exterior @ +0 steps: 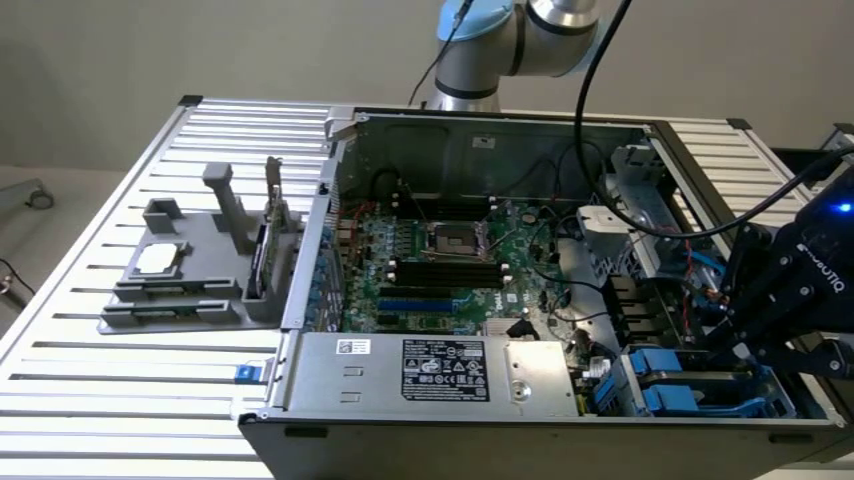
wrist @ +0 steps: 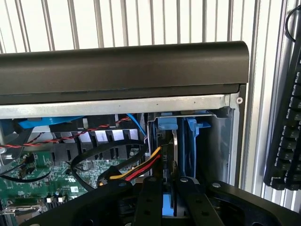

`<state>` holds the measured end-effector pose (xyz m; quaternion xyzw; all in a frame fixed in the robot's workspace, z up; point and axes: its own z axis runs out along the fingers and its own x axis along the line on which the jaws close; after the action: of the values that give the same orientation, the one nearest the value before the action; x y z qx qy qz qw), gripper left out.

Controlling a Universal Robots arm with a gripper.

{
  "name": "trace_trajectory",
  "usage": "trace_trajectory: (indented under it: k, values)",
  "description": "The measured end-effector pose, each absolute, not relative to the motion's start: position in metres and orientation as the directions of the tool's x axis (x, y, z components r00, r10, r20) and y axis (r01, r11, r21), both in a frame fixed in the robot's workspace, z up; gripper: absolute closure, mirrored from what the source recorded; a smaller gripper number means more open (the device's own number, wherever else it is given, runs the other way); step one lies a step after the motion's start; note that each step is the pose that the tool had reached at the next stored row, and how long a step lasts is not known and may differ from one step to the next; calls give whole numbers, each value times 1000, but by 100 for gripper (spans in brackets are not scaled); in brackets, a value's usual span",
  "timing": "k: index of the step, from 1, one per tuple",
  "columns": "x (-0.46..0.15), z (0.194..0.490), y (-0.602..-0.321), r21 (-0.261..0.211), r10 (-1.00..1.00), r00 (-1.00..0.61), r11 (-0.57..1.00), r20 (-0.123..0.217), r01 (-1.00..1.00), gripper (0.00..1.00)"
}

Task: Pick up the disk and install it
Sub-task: 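Insert the first disk wire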

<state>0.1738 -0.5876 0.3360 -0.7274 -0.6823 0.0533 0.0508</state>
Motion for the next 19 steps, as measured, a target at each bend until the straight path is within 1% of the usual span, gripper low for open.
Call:
trace_trajectory:
  k: [19]
  values:
    - [176, 336, -583, -146, 998, 63, -64, -7, 987, 84]
